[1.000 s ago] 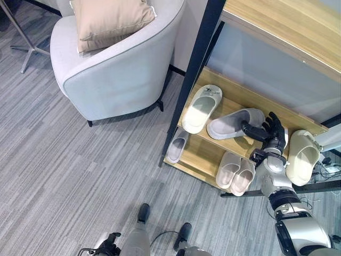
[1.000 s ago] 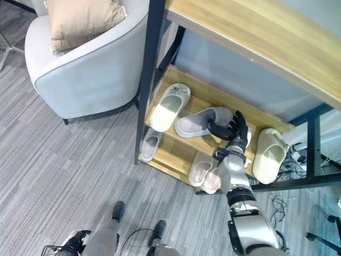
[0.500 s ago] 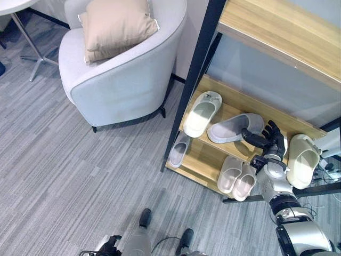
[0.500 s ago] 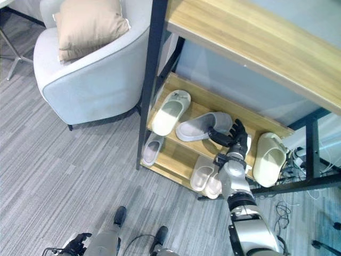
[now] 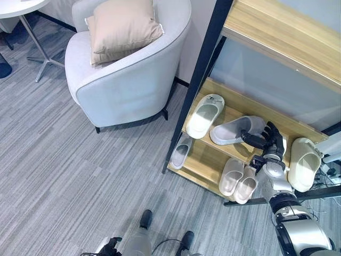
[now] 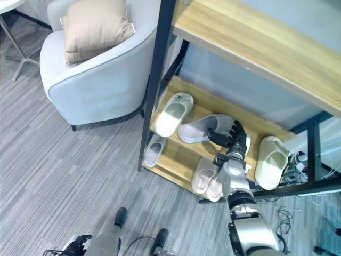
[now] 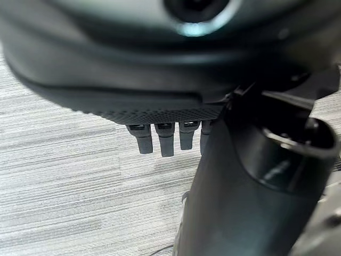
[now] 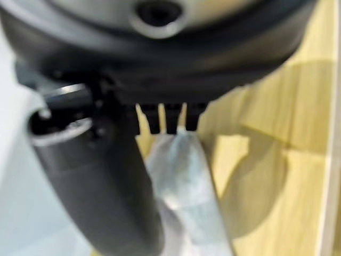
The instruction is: Arrange the slippers neatly on the shoe rack.
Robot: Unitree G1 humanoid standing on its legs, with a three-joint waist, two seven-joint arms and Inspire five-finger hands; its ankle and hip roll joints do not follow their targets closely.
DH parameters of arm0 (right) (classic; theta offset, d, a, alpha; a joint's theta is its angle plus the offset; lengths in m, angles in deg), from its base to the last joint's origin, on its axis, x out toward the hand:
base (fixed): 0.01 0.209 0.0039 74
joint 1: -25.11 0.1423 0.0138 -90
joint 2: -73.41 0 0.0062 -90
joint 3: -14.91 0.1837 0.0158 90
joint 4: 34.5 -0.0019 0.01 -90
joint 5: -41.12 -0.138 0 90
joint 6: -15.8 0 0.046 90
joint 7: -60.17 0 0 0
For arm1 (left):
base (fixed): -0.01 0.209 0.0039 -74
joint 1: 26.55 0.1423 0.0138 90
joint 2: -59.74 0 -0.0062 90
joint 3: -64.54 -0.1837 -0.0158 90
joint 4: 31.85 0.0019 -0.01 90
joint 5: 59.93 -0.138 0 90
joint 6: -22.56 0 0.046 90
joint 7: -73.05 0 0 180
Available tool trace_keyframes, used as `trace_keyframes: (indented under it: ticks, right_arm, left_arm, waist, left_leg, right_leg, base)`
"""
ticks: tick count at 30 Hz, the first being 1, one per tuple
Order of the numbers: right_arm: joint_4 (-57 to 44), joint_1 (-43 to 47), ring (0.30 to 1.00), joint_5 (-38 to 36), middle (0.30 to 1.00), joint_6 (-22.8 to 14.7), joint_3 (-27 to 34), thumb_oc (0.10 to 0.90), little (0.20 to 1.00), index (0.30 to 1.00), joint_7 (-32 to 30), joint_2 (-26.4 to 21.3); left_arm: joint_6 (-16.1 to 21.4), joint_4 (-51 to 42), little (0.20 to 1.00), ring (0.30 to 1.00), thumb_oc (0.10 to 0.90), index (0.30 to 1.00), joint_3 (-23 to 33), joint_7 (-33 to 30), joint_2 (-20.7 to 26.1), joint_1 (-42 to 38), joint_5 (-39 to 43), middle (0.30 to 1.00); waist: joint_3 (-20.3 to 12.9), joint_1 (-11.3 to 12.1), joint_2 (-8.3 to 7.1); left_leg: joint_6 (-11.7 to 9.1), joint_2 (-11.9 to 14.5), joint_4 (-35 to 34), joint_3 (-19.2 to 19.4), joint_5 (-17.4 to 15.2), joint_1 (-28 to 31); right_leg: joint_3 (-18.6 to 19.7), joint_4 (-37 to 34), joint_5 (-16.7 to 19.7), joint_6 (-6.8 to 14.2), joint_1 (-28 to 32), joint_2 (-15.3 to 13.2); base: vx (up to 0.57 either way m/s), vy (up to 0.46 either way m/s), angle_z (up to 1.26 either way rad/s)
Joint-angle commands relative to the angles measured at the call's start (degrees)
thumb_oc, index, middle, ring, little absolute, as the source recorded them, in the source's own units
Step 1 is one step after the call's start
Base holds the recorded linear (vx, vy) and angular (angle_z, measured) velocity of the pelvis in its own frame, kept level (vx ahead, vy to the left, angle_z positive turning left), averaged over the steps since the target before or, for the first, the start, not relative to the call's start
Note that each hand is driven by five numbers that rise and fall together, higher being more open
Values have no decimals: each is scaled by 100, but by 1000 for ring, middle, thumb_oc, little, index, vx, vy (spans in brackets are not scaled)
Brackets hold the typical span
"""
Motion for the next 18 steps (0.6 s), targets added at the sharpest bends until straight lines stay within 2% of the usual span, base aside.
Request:
trace_keyframes:
  ticks: [1, 11, 14, 15, 18]
  right_arm:
    - [-65, 691, 900, 126, 900, -324, -38, 800, 900, 900, -180, -812]
    - [474, 950, 900, -105, 900, -301, 7, 800, 900, 900, -154, -986]
    - [614, 1023, 406, -140, 406, -283, -27, 471, 406, 406, -125, -1012]
    - [659, 1060, 300, -141, 300, -273, -52, 400, 300, 300, -121, -1033]
    - [745, 1095, 300, -100, 300, -227, -89, 400, 300, 300, -122, -1041]
  left_arm:
    - [169, 303, 900, 900, 800, 900, -238, -5, -249, -205, 148, 900]
    - [189, 302, 900, 900, 800, 900, -225, -39, -194, -248, 218, 900]
    - [191, 322, 900, 900, 800, 900, -228, -42, -177, -249, 221, 900]
    - [187, 325, 900, 900, 800, 900, -223, -40, -168, -249, 227, 900]
    - [181, 330, 900, 900, 800, 900, -203, -40, -160, -259, 244, 900]
  waist:
    - [-35, 170, 104]
    - [7, 190, 76]
    - [27, 191, 68]
    - [34, 190, 64]
    - [41, 185, 52]
  left_leg:
    - [-49, 30, -471, -539, -610, 482]
    - [-58, 16, -470, -584, -596, 413]
    - [-58, 14, -467, -582, -585, 383]
    - [-58, 13, -466, -586, -582, 379]
    - [-61, 14, -465, -591, -578, 372]
  right_leg:
    - [146, 32, -476, 303, 87, -1]
    - [118, 32, -467, 296, 29, 10]
    - [123, 32, -459, 296, 5, 7]
    - [122, 32, -458, 296, 0, 6]
    - [112, 32, -459, 293, -1, -1]
  base:
    - [0, 0, 0]
    - [-4, 1, 3]
    - [-3, 2, 1]
    - [0, 0, 0]
    - [0, 0, 0]
